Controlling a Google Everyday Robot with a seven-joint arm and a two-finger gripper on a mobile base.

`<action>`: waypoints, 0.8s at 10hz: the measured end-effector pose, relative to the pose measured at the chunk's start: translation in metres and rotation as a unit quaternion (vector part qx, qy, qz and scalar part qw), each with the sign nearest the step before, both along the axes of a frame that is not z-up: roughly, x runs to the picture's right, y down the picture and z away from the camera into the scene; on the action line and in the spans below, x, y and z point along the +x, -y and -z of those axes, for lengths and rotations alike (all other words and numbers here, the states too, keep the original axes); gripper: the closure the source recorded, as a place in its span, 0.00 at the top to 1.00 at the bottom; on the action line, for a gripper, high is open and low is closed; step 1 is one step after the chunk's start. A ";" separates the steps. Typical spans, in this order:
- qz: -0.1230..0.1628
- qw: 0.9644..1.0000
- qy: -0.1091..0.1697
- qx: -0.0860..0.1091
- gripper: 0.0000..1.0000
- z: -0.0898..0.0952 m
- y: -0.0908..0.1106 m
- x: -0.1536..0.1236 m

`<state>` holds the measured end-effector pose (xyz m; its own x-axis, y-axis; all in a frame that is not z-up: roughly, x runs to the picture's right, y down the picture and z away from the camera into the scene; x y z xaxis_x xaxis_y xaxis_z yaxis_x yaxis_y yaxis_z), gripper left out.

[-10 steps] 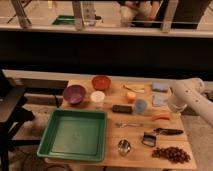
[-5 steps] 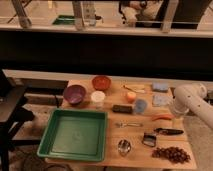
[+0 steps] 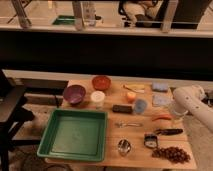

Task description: Place pepper in red bowl

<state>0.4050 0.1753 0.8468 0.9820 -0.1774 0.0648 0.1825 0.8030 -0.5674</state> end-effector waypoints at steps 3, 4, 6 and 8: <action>0.001 1.000 -0.003 -0.001 0.80 -0.001 0.000 0.000; 0.005 1.000 -0.009 0.002 0.80 -0.005 0.003 -0.005; 0.014 1.000 -0.012 0.013 0.80 -0.017 0.014 -0.027; 0.027 0.999 -0.011 0.020 0.80 -0.028 0.024 -0.047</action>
